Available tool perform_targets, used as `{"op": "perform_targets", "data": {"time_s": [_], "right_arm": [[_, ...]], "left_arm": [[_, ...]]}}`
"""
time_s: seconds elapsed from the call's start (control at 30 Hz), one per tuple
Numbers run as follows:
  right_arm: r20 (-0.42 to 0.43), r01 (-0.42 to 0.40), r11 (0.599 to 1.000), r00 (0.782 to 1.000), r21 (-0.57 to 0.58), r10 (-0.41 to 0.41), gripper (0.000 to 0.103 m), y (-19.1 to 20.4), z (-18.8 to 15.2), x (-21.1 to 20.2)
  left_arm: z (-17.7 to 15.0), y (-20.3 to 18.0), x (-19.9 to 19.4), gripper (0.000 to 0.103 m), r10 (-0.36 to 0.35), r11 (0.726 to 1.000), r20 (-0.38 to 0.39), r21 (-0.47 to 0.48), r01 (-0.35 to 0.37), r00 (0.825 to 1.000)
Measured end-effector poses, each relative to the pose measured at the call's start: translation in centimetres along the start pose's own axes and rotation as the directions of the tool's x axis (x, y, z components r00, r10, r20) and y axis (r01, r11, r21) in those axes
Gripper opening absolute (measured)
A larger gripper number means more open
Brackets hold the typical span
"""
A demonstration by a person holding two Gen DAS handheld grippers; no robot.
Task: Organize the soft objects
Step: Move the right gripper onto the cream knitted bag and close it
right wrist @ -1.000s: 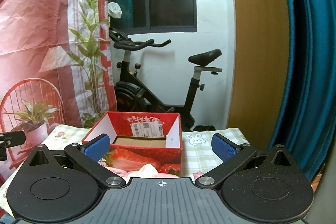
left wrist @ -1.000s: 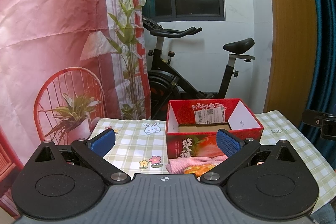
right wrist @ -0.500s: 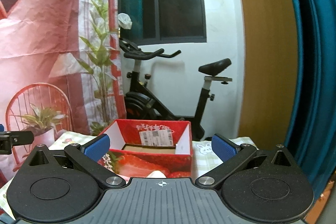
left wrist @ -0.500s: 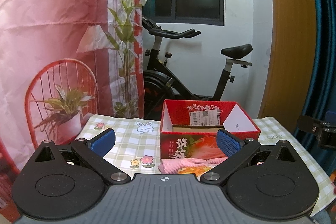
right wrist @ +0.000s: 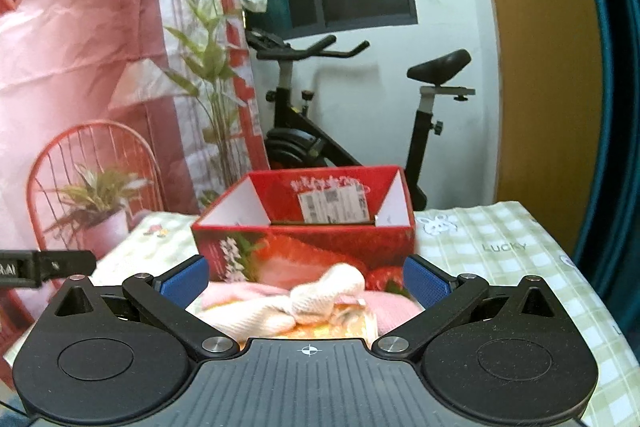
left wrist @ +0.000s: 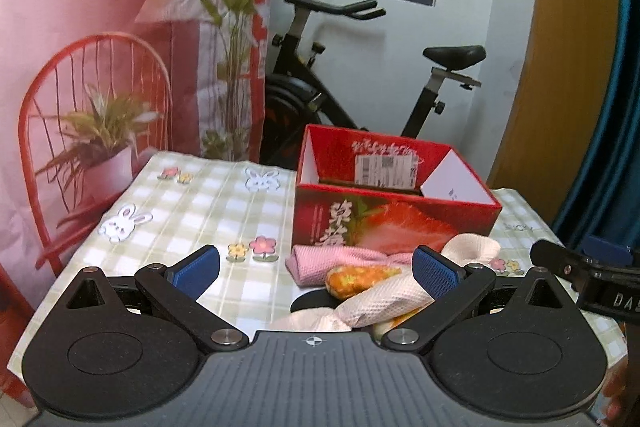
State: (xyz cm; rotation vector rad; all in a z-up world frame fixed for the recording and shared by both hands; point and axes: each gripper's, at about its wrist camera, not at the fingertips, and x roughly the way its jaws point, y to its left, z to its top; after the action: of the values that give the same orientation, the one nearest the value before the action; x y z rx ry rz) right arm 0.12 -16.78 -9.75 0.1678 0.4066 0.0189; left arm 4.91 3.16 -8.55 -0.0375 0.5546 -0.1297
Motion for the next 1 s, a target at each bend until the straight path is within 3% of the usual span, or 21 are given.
{"op": "perform_targets", "data": {"time_s": [0.37,0.5,0.57,0.77,0.9,1.0], "right_arm": [[-0.016,-0.024,0.999,1.0,-0.021,0.024,0.103,-1.1,-3.7,2.8],[-0.029,-0.052,0.998,0.998,-0.047,0.051,0.1,-1.4,-3.9,4.4],[-0.017,-0.061,0.995,0.998,-0.079,0.06,0.092,-1.4,-3.6,5.2],[0.042,-0.049,0.992,0.998,-0.118,0.054,0.081,-1.5,-2.0,8.5],[-0.014,-0.044,0.996,0.999,-0.084,0.043,0.072,-2.4,-2.1,11.9],[-0.094,-0.059,0.997,0.994,-0.039,0.055,0.049,-3.2,-2.8,13.4]], "left_arm": [[-2.6,1.3,3.6,0.101,-0.037,0.997,-0.085,-0.065,0.031,0.996],[-3.3,2.1,5.1,0.092,-0.062,0.992,-0.109,-0.117,0.049,0.992],[-3.7,2.1,5.7,0.09,-0.062,0.991,-0.113,-0.122,0.049,0.992],[-4.4,2.2,6.7,0.083,-0.089,0.989,-0.136,-0.133,0.071,0.987],[-4.8,2.2,7.1,0.082,-0.1,0.988,-0.158,-0.134,0.079,0.982],[-5.1,2.4,7.5,0.082,-0.108,0.986,-0.176,-0.142,0.083,0.978]]}}
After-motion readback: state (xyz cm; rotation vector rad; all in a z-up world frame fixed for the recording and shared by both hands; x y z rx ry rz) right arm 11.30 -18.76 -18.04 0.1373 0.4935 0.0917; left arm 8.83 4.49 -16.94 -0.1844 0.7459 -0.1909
